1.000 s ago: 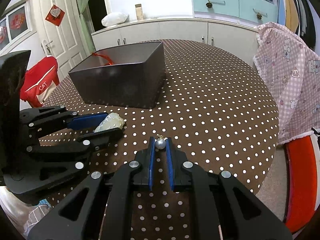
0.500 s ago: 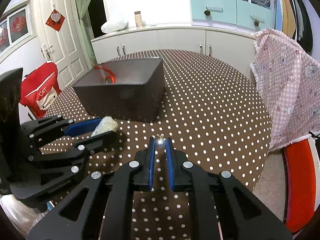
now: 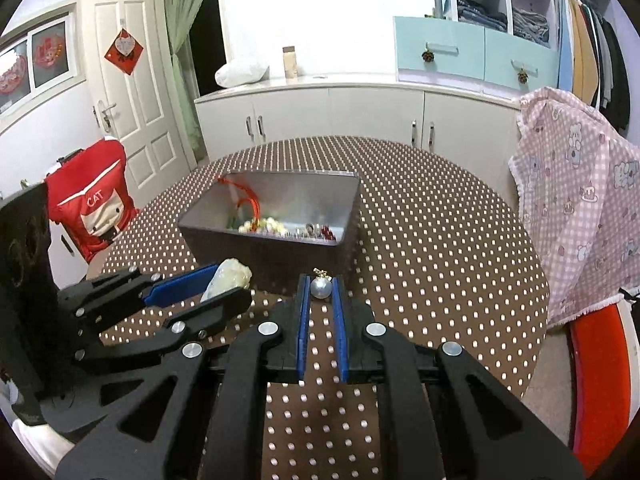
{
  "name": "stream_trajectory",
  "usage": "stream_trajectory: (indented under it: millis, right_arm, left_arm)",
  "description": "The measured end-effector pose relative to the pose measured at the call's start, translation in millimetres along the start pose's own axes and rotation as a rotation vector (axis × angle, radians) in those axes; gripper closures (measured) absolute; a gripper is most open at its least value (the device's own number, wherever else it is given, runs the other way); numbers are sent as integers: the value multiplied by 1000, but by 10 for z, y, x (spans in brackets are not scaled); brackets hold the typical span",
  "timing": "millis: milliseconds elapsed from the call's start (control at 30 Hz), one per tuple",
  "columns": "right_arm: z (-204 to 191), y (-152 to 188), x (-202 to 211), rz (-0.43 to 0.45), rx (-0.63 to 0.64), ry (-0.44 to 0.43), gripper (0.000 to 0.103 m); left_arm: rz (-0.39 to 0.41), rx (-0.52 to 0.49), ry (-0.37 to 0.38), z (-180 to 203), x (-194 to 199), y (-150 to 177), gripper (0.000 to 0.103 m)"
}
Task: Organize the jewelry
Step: 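Lift both pendants and carry them over the tin box, then lower the pendants into the box and open both tools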
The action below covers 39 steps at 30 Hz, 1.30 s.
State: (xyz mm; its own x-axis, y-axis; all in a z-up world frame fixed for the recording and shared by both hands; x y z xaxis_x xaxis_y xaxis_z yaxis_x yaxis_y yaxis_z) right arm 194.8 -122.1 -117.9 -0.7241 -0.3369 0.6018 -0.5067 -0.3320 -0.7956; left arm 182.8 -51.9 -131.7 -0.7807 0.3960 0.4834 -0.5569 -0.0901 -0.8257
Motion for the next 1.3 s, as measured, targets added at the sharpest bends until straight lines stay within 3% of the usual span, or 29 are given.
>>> stream_trajectory:
  millis: [333,700,1067,1300]
  right_arm:
    - [-33,-264,-41,54,12,47,93]
    - [23,-422,-220,96,12,126,93]
    - [60,-438,-439,122,5,162,94]
    - [33,-389,-535,113,-4,133,94]
  left_arm:
    - [116,58,-54,-185,174,-316,75]
    - [174,77,-159,-362,87,-550,75]
    - [137,108,-220,-527,-106,-591,75]
    - [92,104,-223,-519,-178,-543,74]
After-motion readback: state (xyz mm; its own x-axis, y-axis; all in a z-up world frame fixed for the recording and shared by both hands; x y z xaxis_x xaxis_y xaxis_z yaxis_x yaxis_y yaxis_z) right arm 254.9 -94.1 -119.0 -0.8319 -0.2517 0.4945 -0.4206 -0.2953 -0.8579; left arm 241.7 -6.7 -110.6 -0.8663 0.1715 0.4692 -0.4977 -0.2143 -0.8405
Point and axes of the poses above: each gripper's, at about its wrist camera, not at the fingertips, and x roughly against the way its jaws point, z to its right, y to its underside, the point moved 8 cm from there along -x, roughly the way its jaws point, and after that the axes turned 11 degrees about x, right-handed, at the moved point
